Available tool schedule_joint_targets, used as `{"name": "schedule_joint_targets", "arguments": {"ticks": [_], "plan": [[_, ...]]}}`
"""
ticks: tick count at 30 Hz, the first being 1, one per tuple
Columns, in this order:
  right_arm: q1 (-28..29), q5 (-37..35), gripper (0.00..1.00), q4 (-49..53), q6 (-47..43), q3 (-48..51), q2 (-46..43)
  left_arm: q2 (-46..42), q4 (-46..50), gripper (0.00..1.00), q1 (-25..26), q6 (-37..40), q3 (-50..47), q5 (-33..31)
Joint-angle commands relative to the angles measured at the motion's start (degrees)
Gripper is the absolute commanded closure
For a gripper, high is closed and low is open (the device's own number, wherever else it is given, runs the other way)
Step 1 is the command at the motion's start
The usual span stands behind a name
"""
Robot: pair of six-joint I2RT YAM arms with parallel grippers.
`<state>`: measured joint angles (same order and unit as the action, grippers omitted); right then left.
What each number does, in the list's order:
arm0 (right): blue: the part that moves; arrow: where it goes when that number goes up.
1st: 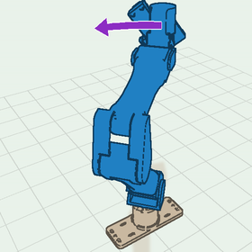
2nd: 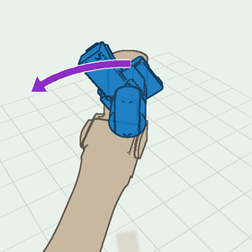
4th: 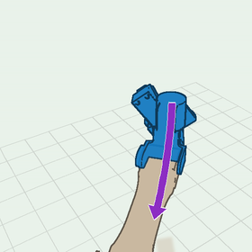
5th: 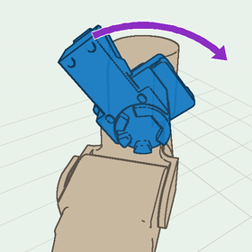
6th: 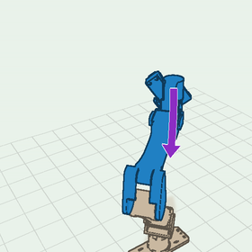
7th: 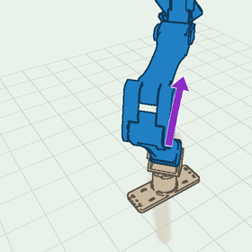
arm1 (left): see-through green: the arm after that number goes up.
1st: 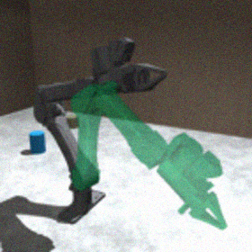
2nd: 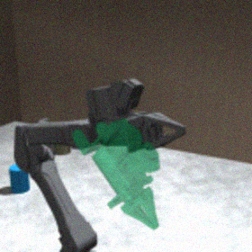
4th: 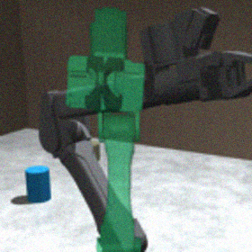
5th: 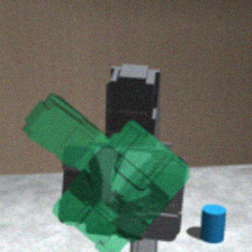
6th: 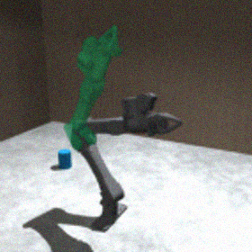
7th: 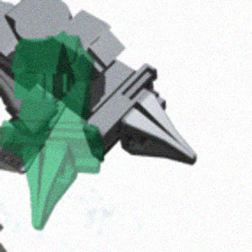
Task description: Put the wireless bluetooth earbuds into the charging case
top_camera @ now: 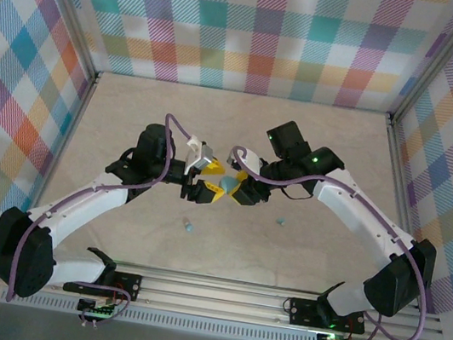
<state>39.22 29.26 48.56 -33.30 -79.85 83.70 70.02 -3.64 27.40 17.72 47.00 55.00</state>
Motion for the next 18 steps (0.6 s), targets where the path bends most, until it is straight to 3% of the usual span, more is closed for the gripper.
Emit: {"name": "schedule_joint_targets", "arguments": {"ticks": [1,11,18], "plan": [[0.2,1.6,0.73,-1.2,-1.6,0.4,-1.4,0.0,-2.2,0.33,1.1,-0.5,-1.0,0.2],[0.2,2.4,0.73,-1.8,-1.6,-0.2,-1.1,0.5,-2.2,0.33,1.9,-0.5,-0.8,0.3],[0.2,2.7,0.73,-1.5,-1.8,-0.7,-0.8,0.9,-2.2,0.38,2.0,-0.4,-0.7,0.8]]}}
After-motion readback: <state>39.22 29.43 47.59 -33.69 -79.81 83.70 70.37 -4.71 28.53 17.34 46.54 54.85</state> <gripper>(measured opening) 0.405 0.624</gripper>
